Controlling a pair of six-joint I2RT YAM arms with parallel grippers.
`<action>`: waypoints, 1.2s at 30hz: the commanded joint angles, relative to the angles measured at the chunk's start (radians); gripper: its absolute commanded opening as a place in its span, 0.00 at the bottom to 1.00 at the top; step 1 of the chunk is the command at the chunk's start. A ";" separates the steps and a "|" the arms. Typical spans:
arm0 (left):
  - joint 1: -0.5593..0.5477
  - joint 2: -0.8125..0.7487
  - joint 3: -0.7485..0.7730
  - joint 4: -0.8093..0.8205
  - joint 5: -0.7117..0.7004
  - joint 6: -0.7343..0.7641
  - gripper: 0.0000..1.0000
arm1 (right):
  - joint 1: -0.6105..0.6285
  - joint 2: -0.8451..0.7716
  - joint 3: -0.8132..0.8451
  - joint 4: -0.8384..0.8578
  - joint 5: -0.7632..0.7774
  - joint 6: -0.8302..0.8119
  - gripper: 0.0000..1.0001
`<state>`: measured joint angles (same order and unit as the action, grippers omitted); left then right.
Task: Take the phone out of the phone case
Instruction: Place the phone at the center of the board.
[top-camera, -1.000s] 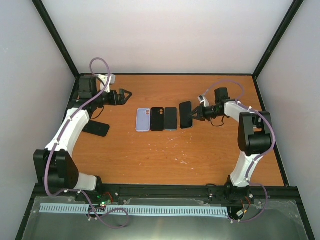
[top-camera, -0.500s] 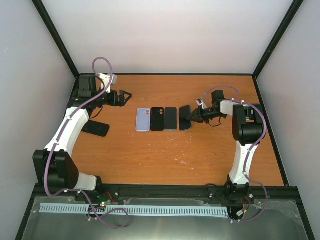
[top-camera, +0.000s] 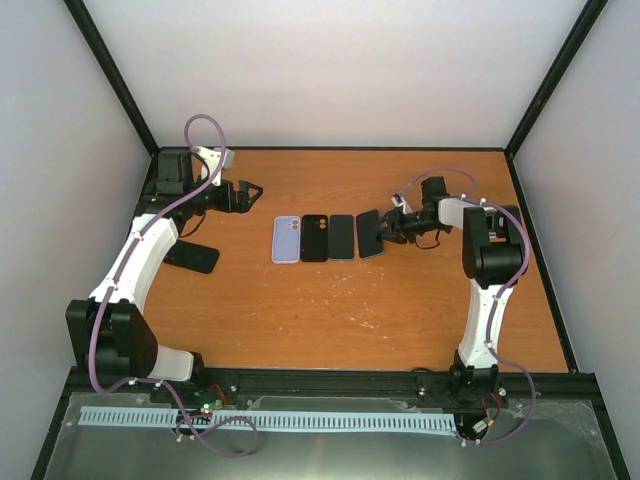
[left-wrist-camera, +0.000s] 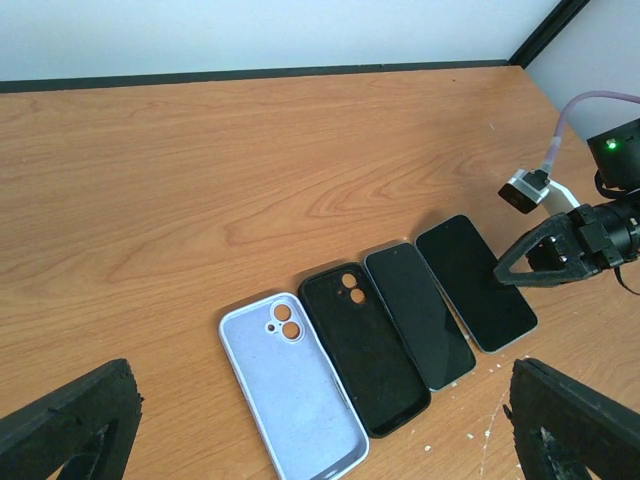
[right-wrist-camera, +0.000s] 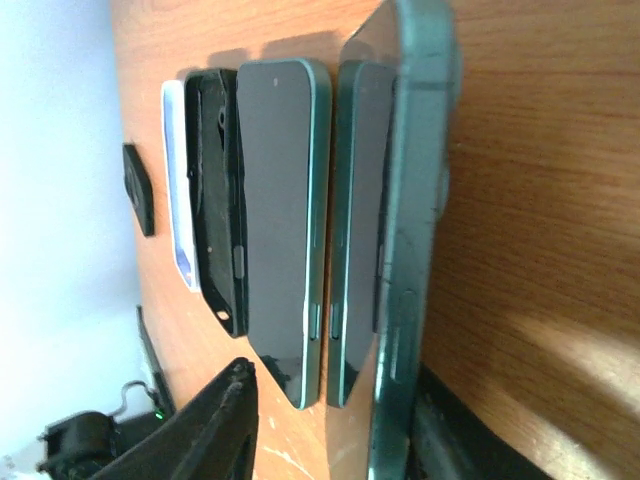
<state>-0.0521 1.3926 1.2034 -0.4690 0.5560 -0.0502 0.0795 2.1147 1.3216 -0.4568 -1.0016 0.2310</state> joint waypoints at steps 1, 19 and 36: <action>0.005 0.008 0.018 0.003 -0.026 0.009 1.00 | 0.021 -0.001 0.033 -0.017 0.025 -0.012 0.40; 0.028 0.061 0.037 -0.054 -0.179 0.048 1.00 | 0.054 -0.097 0.017 -0.076 0.218 -0.064 0.99; 0.430 0.176 -0.036 -0.154 -0.224 0.069 1.00 | 0.054 -0.222 -0.007 -0.058 0.287 -0.124 1.00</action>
<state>0.2970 1.5387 1.1763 -0.5755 0.3435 0.0101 0.1272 1.9465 1.3209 -0.5270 -0.7258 0.1329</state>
